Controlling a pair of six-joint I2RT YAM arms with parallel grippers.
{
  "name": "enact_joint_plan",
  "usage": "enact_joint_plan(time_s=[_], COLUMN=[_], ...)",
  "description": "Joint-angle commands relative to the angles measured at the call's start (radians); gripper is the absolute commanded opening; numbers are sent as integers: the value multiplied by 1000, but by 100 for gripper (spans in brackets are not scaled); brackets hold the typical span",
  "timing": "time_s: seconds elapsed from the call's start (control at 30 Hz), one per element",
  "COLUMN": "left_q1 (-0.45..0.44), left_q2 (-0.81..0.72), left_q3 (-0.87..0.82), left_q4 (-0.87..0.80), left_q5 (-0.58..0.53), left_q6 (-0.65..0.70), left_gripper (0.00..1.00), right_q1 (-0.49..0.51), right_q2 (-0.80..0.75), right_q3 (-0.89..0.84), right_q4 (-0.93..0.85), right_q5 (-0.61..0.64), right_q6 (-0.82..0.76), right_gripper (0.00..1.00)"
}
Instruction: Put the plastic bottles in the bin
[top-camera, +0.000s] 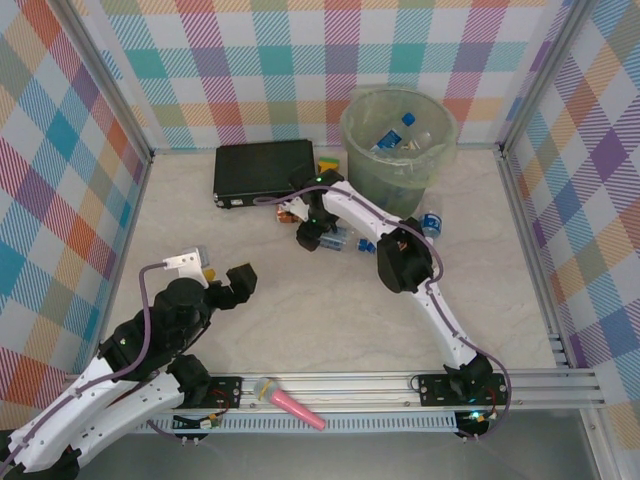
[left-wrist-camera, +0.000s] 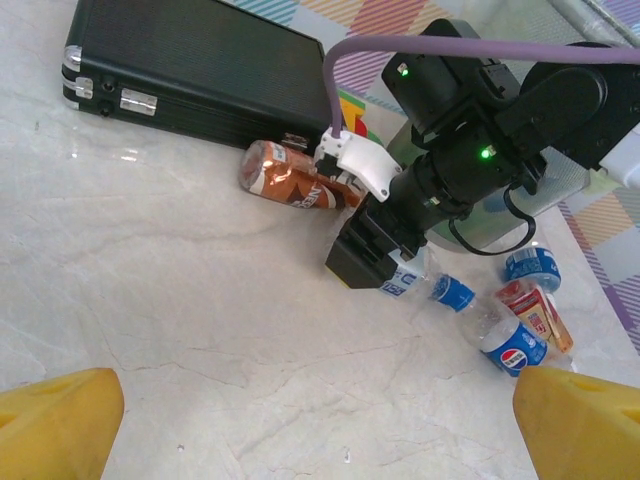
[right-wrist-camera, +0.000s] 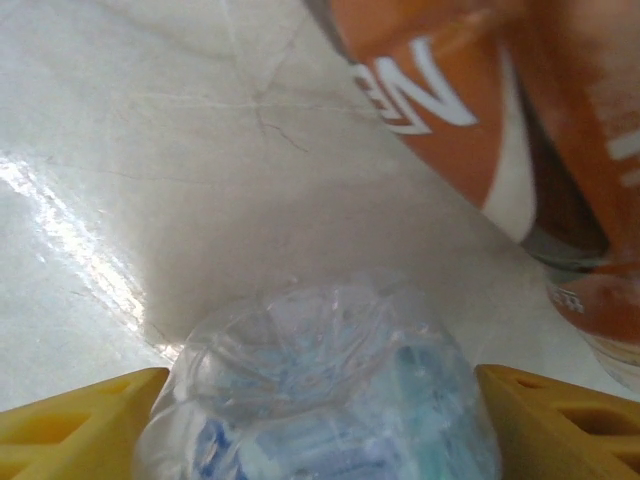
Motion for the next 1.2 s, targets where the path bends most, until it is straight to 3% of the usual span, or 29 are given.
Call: enact_joint_plan(time_s=[0.0, 0.07, 0.1, 0.2, 0.33, 0.73, 1.17], left_q1=[-10, -9, -10, -10, -11, -9, -10], left_q2=[-21, -27, -30, -31, -32, -53, -30], left_q3=[10, 10, 10, 9, 9, 18, 49], left_q4=[-33, -37, -38, -38, -39, -43, -9], left_q5=[-13, -14, -17, -15, -13, -18, 22], left_q6=[-12, -12, -11, -15, -19, -20, 6], left_gripper=[100, 100, 100, 100, 100, 100, 100], right_q1=[12, 16, 18, 23, 24, 23, -58], right_q2=[29, 26, 23, 5, -21, -246, -640], right_q3=[1, -9, -13, -21, -35, -45, -85], right_q4=[-21, -24, -21, -18, -10, 57, 348], right_q5=[21, 21, 25, 25, 33, -57, -230], right_q6=[-37, -40, -41, -46, -38, 43, 217], right_gripper=[73, 72, 66, 64, 52, 53, 55])
